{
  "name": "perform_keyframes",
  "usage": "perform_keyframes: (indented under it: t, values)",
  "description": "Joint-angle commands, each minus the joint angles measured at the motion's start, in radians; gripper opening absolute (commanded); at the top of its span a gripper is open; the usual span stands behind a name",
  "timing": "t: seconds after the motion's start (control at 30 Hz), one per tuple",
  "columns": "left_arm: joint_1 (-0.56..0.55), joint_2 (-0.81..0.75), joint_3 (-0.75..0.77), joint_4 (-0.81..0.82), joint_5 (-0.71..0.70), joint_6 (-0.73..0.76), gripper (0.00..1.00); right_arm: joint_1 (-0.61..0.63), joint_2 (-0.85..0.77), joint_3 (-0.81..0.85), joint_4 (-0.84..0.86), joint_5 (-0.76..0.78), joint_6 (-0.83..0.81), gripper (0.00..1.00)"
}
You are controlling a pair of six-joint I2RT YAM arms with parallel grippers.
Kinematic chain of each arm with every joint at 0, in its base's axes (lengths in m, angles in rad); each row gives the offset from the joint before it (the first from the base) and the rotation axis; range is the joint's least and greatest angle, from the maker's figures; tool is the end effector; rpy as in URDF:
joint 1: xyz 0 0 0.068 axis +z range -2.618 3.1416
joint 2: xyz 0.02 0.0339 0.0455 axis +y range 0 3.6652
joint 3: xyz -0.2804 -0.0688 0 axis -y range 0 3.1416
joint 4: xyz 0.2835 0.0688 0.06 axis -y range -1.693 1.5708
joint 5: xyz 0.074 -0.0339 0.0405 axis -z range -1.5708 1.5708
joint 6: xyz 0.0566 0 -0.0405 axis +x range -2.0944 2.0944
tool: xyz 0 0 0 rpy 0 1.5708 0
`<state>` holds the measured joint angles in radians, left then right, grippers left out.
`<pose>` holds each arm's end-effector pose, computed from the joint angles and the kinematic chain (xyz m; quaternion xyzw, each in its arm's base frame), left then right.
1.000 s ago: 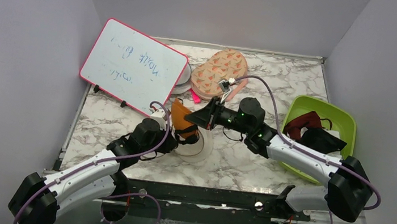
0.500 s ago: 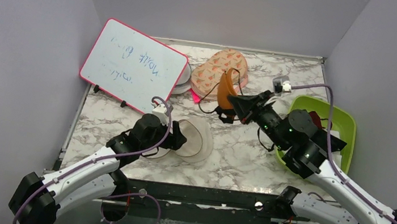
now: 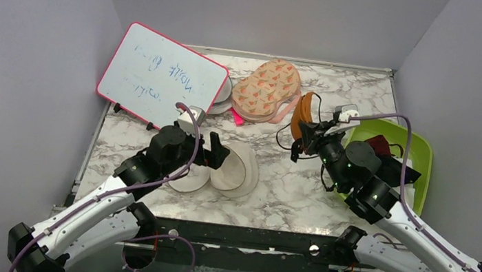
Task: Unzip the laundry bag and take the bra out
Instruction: Pick up the bra from the laundry bag, then place the bra in the bin.
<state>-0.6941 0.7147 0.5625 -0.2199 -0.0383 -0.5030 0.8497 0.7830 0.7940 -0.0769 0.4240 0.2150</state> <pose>0.1698 -0.1385 0.2661 0.0680 0.8228 -0.3047 0.4749 0.1689 0.1569 0.3661 -0.0861 0.7229 0.2068 0.6536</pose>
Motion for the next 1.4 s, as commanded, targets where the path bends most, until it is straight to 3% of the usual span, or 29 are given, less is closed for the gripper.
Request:
perform_keyframes:
  t: [0.0, 0.1, 0.27, 0.43, 0.6, 0.73, 0.9, 1.03, 1.37]
  values:
    - [-0.001, 0.037, 0.187, -0.023, -0.105, 0.168, 0.94, -0.001, 0.026, 0.000, -0.010, 0.052, -0.072, 0.01]
    - [-0.001, 0.118, 0.351, -0.015, -0.152, 0.255, 0.99, -0.002, 0.055, -0.019, -0.008, 0.152, -0.114, 0.01]
    - [-0.001, 0.258, 0.598, 0.135, -0.119, 0.359, 0.99, -0.001, 0.098, -0.052, 0.009, 0.304, -0.194, 0.01]
    - [-0.001, 0.422, 0.824, 0.122, -0.177, 0.398, 0.99, -0.001, 0.156, 0.047, -0.137, 0.438, -0.176, 0.01]
    - [0.004, 0.391, 0.650, 0.310, -0.198, 0.453, 0.99, -0.003, 0.186, 0.077, -0.144, 0.548, -0.241, 0.01]
    - [0.023, 0.342, 0.553, 0.322, -0.250, 0.481, 0.99, -0.067, 0.240, 0.118, -0.152, 0.578, -0.305, 0.01]
    - [0.024, 0.253, 0.453, 0.405, -0.265, 0.464, 0.99, -0.282, 0.321, 0.193, -0.193, 0.492, -0.306, 0.01]
    - [0.016, 0.253, 0.413, 0.434, -0.335, 0.449, 0.99, -0.504, 0.389, 0.310, -0.383, 0.403, -0.145, 0.01]
    - [-0.042, 0.246, 0.361, 0.497, -0.446, 0.537, 0.99, -0.820, 0.443, 0.382, -0.525, 0.415, 0.033, 0.01]
